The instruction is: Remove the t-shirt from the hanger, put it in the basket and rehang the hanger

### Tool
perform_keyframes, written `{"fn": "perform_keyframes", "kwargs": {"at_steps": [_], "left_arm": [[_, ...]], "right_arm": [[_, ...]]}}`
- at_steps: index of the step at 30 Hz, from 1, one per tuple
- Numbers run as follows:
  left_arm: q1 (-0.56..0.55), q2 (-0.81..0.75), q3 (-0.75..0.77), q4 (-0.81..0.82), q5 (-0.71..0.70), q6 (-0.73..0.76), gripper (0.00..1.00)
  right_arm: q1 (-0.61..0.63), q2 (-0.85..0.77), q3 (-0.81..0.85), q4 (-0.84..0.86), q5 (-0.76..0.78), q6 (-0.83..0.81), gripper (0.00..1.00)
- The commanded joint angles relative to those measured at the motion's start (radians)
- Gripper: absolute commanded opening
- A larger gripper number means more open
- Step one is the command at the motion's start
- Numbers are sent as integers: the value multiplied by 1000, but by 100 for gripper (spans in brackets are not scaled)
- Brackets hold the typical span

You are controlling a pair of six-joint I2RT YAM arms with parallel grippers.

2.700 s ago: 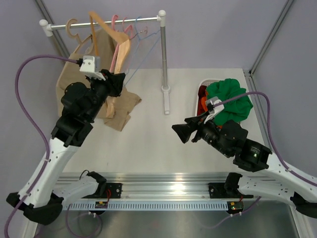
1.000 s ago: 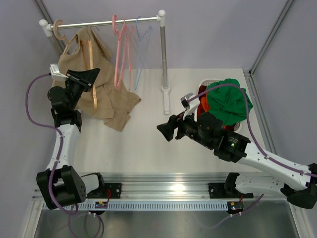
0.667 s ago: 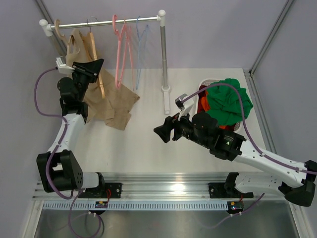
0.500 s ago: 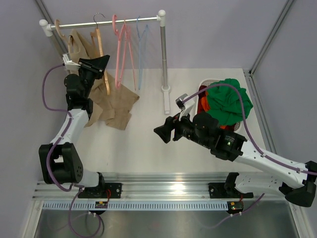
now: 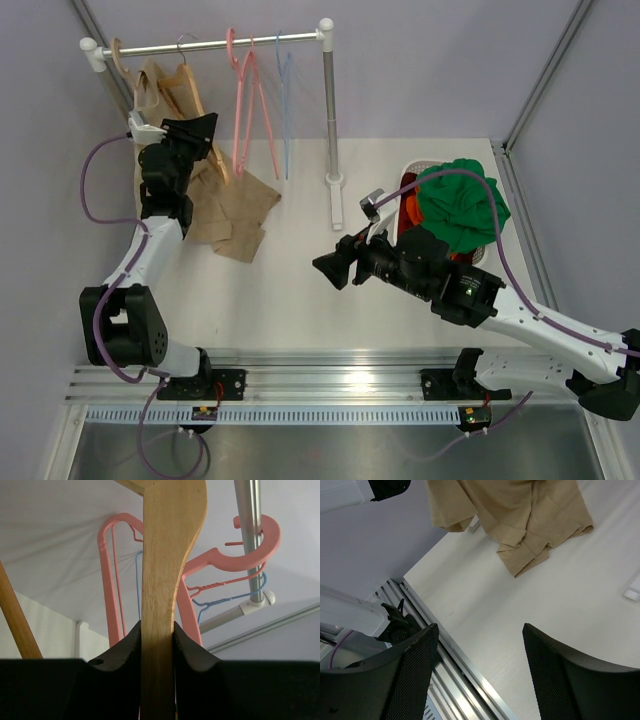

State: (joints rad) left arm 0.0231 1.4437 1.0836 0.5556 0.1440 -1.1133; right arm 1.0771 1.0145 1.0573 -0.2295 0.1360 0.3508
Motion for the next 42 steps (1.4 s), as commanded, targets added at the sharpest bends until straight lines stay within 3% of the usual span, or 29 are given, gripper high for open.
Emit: {"fn": "perform_keyframes", "kwargs": {"at_steps": [1,5,26,31,34,36,39,40,42], "left_arm": [[-46,-28,91,-38,-136,149,0],[-130,-10,151,-103,-234,240,0],[-134,90,75,-25,-218,115,0],[-127,107,20,76,-155,61,0],[-114,142,-1,166,-39,6,1],[-109,161,-5,190,-6,-13,4],[-103,170,-2,216,66,-17,17],[-100,169,-4,217,89,-14,33],[-92,150,-11,210,100,-5,49]], "right_arm": [[-2,-24,3,19,-19,-21,75],[-3,-30,1,16,-19,-29,75],[-2,-73,-10,-2,4,-41,75],[-2,-68,-14,-5,17,-41,75],[-2,-67,-13,-5,22,-46,75],[-3,-70,-13,-7,30,-47,75],[-2,-70,-13,-7,34,-50,76],[-3,-68,-11,-7,36,-52,75],[-3,-62,-8,-4,34,-52,76]]}}
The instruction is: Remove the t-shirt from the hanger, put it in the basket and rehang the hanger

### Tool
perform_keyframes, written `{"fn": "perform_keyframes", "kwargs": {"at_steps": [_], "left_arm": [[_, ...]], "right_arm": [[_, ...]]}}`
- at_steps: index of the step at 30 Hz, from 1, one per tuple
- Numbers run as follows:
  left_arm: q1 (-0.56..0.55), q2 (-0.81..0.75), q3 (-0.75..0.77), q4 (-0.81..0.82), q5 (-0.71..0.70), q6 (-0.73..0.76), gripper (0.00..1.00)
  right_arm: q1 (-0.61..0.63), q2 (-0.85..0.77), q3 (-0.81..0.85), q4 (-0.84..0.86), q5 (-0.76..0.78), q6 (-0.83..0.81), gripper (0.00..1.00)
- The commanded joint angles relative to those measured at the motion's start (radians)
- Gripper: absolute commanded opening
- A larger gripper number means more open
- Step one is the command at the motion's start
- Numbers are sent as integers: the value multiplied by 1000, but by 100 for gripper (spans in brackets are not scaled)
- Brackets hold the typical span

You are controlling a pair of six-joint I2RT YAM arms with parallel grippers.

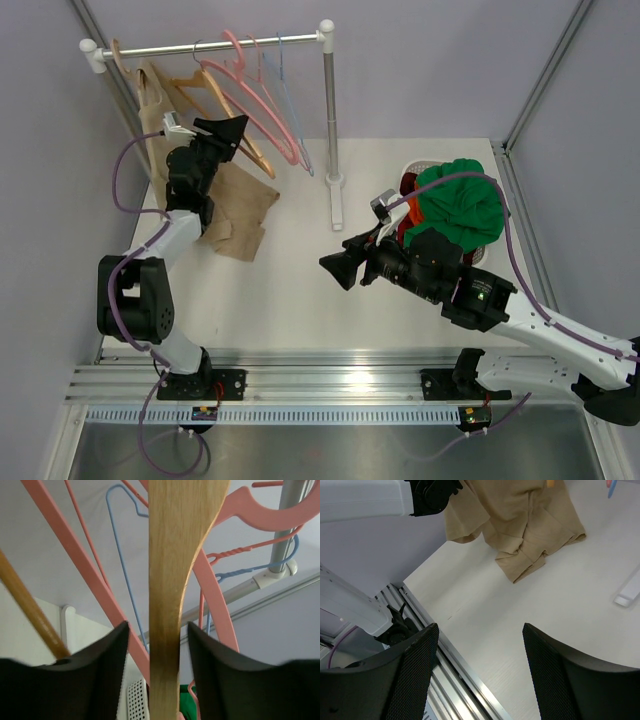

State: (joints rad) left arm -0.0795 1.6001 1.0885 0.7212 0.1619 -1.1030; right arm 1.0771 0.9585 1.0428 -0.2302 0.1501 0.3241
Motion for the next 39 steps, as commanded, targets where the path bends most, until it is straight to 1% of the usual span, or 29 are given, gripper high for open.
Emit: {"fn": "perform_keyframes", "kwargs": {"at_steps": [1,2,4,5,10,13,15,16,17,18,20,21,23,24,26,27,28,29,31,32,33,34,35,37,39], "left_arm": [[14,-14,-21,40,94,-14,57],[17,-22,-30,37,102,-12,71],[29,-49,-33,14,131,-9,83],[33,-60,-33,3,145,-5,99],[40,-169,-70,-117,203,69,99],[38,-287,-145,-178,214,115,99],[34,-443,-202,-277,202,167,99],[29,-443,-223,-305,196,190,99],[26,-535,-245,-337,188,230,99],[17,-583,-263,-411,182,256,99],[-2,-676,-298,-517,154,336,99],[-15,-774,-312,-598,151,360,99],[-25,-862,-346,-676,157,408,99],[-26,-943,-349,-771,162,455,99],[-26,-1020,-349,-871,174,523,99],[-26,-1057,-348,-961,172,585,99],[-28,-1135,-349,-994,191,619,99],[-28,-1176,-352,-1026,203,671,99],[-28,-1296,-363,-1097,240,713,99],[-32,-1319,-358,-1127,258,751,99],[-45,-1336,-357,-1170,274,759,99],[-48,-1348,-361,-1181,300,762,99],[-49,-1362,-368,-1187,320,769,99],[-49,-1376,-383,-1188,355,770,99],[-49,-1391,-391,-1188,347,776,99]], "right_arm": [[-3,-4,8,-3,19,-25,76],[-5,-4,8,-1,19,-25,76],[-3,-4,8,5,19,-22,76],[-2,-4,8,8,20,-22,76],[-3,-3,5,22,31,-17,78],[-3,-4,3,37,54,-16,79],[-3,-7,3,42,89,-10,84],[-2,-10,-1,42,100,-8,84],[-2,-20,-3,48,112,-7,98],[-2,-24,-6,48,140,-3,100],[-2,-44,-10,46,178,0,100],[-3,-49,-12,46,190,-5,99],[-3,-63,-23,48,207,-13,99],[-3,-82,-29,48,221,-19,100],[-3,-121,-56,58,243,-25,100],[-2,-138,-70,64,261,-31,99],[-2,-156,-104,72,267,-45,100],[-3,-199,-124,89,278,-51,99],[-3,-246,-192,109,327,-53,99],[-2,-298,-219,135,345,-50,99],[-3,-323,-243,146,368,-48,99],[-2,-349,-288,158,376,-45,100],[-2,-397,-306,170,388,-42,100],[-3,-432,-340,170,420,-36,99],[-3,-460,-348,161,445,-33,100]]}}
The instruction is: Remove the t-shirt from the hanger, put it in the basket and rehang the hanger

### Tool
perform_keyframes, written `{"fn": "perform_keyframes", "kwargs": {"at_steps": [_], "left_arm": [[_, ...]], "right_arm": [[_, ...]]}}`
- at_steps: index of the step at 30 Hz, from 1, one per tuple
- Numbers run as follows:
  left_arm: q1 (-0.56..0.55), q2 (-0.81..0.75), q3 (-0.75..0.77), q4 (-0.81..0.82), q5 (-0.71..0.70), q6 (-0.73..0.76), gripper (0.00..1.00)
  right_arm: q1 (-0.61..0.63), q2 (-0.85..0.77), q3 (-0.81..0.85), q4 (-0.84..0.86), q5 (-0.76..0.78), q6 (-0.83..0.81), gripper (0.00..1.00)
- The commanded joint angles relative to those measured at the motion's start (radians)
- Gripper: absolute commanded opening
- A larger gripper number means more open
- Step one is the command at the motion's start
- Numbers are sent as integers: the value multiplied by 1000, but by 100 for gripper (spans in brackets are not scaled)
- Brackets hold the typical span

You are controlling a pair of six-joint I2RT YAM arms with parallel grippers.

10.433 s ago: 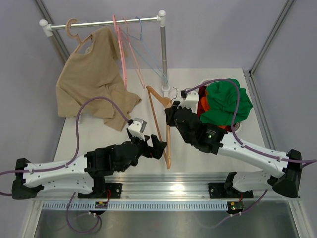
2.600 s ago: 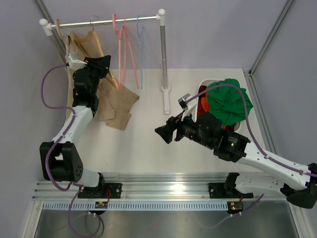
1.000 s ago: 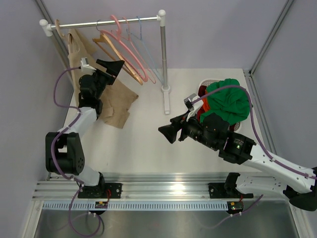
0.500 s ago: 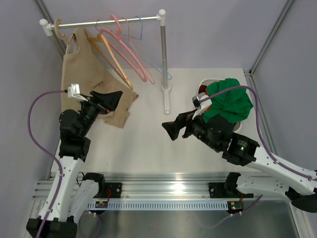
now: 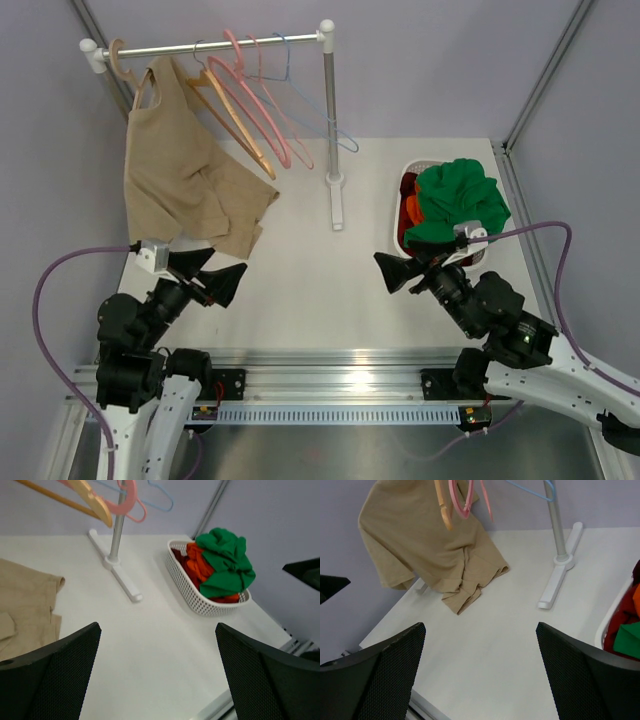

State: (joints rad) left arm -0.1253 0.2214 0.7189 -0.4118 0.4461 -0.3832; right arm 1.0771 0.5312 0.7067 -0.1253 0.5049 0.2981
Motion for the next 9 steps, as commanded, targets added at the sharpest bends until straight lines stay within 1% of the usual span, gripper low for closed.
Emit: {"fn": "perform_keyframes", "kwargs": {"at_steps": [1,9], "left_arm": [[-5,-14,-27,-55,62,59,99],[-20,-25,-36,-56,55,76,99]], "right_arm": [[-3,-36,-9,53,95,-5,99],[-2,24,20,52,110,6,100]]}}
